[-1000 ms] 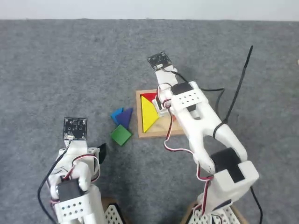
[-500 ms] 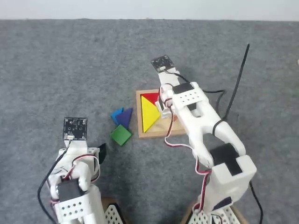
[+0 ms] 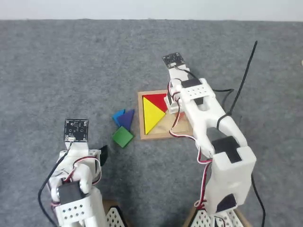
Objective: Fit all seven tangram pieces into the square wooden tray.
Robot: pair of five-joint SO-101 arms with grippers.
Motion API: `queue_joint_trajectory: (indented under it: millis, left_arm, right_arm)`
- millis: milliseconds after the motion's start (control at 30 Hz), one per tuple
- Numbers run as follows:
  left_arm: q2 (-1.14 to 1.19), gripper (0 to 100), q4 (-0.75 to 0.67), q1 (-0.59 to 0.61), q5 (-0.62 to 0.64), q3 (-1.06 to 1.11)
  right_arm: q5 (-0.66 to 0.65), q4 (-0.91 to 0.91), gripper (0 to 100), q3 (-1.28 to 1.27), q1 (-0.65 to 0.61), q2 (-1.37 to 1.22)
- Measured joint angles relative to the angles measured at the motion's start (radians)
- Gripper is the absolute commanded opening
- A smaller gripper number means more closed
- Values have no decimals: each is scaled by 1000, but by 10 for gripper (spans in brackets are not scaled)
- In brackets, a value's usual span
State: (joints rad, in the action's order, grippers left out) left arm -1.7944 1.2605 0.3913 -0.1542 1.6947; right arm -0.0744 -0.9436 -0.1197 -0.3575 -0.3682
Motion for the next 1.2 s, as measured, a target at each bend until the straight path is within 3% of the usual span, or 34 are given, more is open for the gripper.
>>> queue_joint_trajectory:
  millis: [867,1200]
  left_arm:
    - [0,298,0,0,0,0]
    - [0,298,0,0,0,0]
  right_arm:
    - [25,91,231,-115,-2,173]
    - [25,-54,231,-117,26,344]
